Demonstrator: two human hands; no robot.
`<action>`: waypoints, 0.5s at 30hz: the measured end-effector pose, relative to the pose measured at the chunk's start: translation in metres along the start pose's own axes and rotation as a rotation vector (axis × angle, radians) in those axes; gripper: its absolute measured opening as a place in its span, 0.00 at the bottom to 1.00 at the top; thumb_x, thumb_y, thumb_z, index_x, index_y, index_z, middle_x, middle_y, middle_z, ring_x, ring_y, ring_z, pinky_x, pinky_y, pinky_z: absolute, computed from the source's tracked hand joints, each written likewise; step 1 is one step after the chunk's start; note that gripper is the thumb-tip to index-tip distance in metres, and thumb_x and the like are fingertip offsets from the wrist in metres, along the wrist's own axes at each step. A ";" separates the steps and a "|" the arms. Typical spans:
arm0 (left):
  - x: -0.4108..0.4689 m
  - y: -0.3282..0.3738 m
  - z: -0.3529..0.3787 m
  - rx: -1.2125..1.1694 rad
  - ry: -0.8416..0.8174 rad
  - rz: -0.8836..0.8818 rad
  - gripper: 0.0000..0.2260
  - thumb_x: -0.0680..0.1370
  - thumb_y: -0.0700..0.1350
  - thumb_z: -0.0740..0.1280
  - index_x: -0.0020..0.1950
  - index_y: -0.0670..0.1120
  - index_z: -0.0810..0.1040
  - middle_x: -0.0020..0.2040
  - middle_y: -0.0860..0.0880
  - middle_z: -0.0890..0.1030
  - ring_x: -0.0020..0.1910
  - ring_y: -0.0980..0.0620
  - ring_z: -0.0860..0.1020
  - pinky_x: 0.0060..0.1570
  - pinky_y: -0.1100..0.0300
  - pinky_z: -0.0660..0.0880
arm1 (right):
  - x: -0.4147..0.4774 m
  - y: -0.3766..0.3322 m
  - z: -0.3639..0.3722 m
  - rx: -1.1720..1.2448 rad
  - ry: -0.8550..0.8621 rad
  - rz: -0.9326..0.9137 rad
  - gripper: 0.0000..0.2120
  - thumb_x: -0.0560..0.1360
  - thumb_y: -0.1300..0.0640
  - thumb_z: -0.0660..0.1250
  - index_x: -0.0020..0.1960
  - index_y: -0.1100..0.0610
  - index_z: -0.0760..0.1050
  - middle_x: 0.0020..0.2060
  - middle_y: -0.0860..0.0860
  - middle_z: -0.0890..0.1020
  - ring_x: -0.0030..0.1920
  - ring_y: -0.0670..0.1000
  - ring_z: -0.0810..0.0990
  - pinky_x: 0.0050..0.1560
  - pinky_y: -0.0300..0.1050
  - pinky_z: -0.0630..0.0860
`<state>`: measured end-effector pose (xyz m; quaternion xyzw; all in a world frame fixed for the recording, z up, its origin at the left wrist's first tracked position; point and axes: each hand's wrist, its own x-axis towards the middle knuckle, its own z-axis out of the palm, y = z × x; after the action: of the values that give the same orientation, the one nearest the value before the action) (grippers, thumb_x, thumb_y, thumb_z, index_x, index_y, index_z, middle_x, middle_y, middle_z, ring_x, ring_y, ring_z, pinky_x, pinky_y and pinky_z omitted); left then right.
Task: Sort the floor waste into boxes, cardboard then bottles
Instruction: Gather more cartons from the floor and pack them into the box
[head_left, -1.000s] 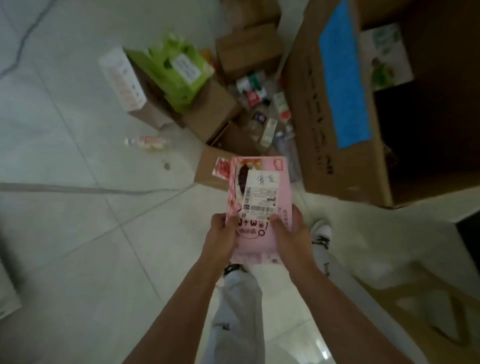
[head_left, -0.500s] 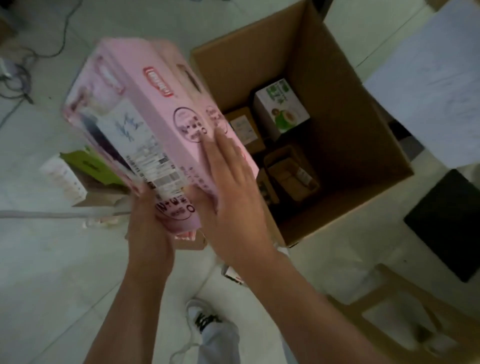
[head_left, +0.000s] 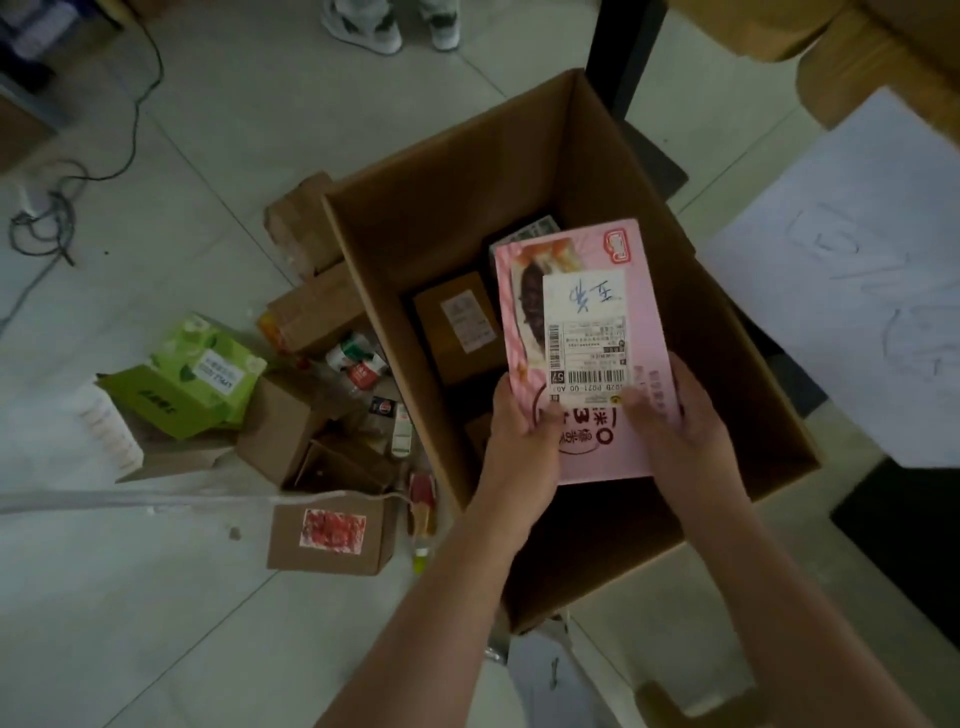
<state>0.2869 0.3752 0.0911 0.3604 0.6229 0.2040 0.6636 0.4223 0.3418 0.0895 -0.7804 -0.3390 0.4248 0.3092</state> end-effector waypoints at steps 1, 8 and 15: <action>0.007 0.002 0.000 -0.004 0.002 0.003 0.19 0.82 0.47 0.60 0.71 0.61 0.60 0.65 0.58 0.74 0.62 0.60 0.75 0.58 0.64 0.73 | 0.012 0.001 0.003 0.017 -0.013 0.011 0.20 0.78 0.43 0.63 0.68 0.43 0.66 0.53 0.42 0.81 0.48 0.44 0.82 0.42 0.41 0.81; 0.067 0.026 -0.044 0.173 0.272 0.034 0.23 0.77 0.49 0.64 0.70 0.56 0.63 0.66 0.54 0.74 0.65 0.52 0.74 0.67 0.50 0.70 | 0.103 -0.018 0.068 0.070 -0.270 -0.050 0.25 0.80 0.47 0.62 0.75 0.46 0.60 0.62 0.44 0.74 0.60 0.47 0.76 0.54 0.39 0.75; 0.081 0.021 -0.072 0.135 0.308 0.034 0.20 0.80 0.47 0.61 0.72 0.52 0.68 0.67 0.55 0.75 0.62 0.56 0.75 0.63 0.55 0.71 | 0.098 -0.027 0.112 0.096 -0.434 -0.037 0.24 0.83 0.49 0.58 0.78 0.49 0.59 0.66 0.42 0.70 0.65 0.41 0.67 0.65 0.36 0.65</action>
<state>0.2318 0.4638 0.0542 0.3794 0.7233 0.2255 0.5311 0.3573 0.4570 0.0155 -0.6486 -0.3911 0.5929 0.2736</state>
